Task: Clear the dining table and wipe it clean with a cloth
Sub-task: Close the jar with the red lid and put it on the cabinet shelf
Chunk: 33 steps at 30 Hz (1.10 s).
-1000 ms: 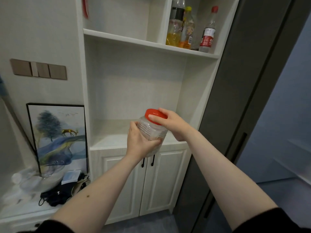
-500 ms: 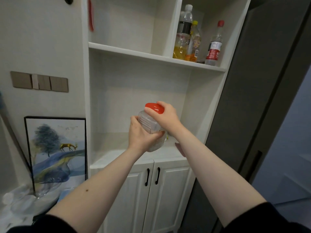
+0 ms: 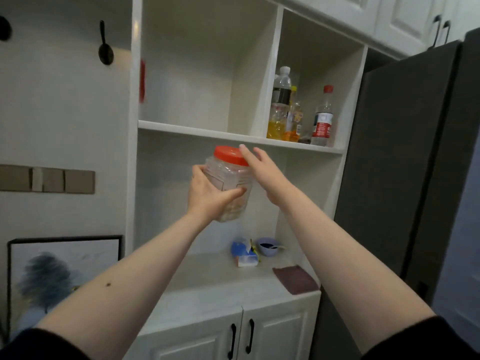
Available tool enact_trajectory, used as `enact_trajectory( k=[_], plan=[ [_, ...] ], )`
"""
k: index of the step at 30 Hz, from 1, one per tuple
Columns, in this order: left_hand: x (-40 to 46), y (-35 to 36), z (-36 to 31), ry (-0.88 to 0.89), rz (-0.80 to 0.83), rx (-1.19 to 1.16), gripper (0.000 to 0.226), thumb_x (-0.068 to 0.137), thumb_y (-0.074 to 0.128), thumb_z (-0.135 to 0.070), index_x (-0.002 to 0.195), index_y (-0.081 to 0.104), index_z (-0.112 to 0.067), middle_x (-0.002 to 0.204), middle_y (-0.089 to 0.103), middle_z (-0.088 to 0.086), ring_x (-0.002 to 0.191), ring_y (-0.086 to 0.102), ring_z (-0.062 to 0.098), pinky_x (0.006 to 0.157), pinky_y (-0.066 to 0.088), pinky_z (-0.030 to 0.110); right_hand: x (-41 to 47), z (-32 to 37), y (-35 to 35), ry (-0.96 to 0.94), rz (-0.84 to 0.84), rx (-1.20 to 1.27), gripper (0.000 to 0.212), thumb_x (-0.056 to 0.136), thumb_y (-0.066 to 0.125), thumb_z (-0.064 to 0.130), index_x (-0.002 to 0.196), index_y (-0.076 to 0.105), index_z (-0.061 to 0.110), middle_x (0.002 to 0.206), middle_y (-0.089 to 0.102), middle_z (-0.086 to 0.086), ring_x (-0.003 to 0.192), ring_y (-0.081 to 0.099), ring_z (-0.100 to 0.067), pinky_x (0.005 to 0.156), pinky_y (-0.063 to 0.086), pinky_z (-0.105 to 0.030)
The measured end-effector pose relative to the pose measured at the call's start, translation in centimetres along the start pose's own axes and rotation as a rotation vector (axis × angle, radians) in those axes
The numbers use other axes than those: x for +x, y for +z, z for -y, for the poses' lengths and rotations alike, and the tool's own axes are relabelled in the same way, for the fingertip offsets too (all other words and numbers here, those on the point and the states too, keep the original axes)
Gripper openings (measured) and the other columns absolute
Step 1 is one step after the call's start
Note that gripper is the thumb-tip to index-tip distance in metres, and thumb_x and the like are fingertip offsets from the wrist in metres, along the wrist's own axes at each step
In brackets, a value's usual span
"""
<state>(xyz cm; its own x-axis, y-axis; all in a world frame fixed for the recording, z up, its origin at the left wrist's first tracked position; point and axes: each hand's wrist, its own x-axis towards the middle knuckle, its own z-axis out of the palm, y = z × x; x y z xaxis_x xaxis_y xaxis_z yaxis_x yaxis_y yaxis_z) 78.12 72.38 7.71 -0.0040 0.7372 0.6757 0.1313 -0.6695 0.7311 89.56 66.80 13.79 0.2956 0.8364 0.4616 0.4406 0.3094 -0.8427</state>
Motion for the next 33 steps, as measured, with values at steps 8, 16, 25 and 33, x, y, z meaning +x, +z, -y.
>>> enact_trajectory(
  k=[8, 16, 25, 33],
  plan=[
    [12.2, 0.5, -7.4, 0.019, -0.047, -0.092, 0.084, 0.054, 0.085, -0.049, 0.114, 0.043, -0.008, 0.106, 0.05, -0.001, 0.096, 0.051, 0.013, 0.081, 0.041, 0.024, 6.5, 3.7, -2.6, -0.199, -0.107, 0.086, 0.038, 0.097, 0.049, 0.019, 0.134, 0.045, 0.01, 0.131, 0.054, -0.007, 0.12, 0.052, -0.019, 0.104, 0.045, -0.04],
    [22.9, 4.6, -6.4, -0.014, -0.026, -0.162, 0.105, 0.024, 0.077, -0.079, 0.107, 0.058, -0.018, 0.098, 0.069, 0.001, 0.088, 0.067, 0.017, 0.078, 0.058, 0.042, 15.7, 7.1, -4.3, -0.194, -0.067, -0.046, 0.045, 0.097, 0.043, 0.014, 0.142, 0.04, 0.009, 0.141, 0.048, -0.006, 0.128, 0.046, -0.024, 0.108, 0.04, -0.043],
    [28.6, 8.8, 0.9, -0.059, 0.085, -0.149, 0.097, 0.027, 0.082, -0.074, 0.106, 0.063, -0.019, 0.097, 0.072, 0.001, 0.086, 0.07, 0.014, 0.077, 0.059, 0.039, 21.9, 1.9, -3.4, -0.095, 0.005, -0.075, 0.038, 0.095, 0.036, 0.007, 0.129, 0.054, 0.014, 0.121, 0.062, -0.005, 0.114, 0.057, -0.023, 0.098, 0.049, -0.037],
    [27.6, 9.1, -0.7, -0.072, 0.34, -0.102, 0.113, 0.054, 0.069, -0.077, 0.139, 0.034, -0.011, 0.13, 0.057, 0.004, 0.113, 0.06, 0.017, 0.097, 0.047, 0.033, 23.6, 0.6, -2.0, -0.087, -0.076, -0.133, 0.049, 0.088, 0.033, 0.007, 0.135, 0.044, 0.013, 0.132, 0.054, -0.009, 0.118, 0.052, -0.029, 0.101, 0.045, -0.042]
  ],
)
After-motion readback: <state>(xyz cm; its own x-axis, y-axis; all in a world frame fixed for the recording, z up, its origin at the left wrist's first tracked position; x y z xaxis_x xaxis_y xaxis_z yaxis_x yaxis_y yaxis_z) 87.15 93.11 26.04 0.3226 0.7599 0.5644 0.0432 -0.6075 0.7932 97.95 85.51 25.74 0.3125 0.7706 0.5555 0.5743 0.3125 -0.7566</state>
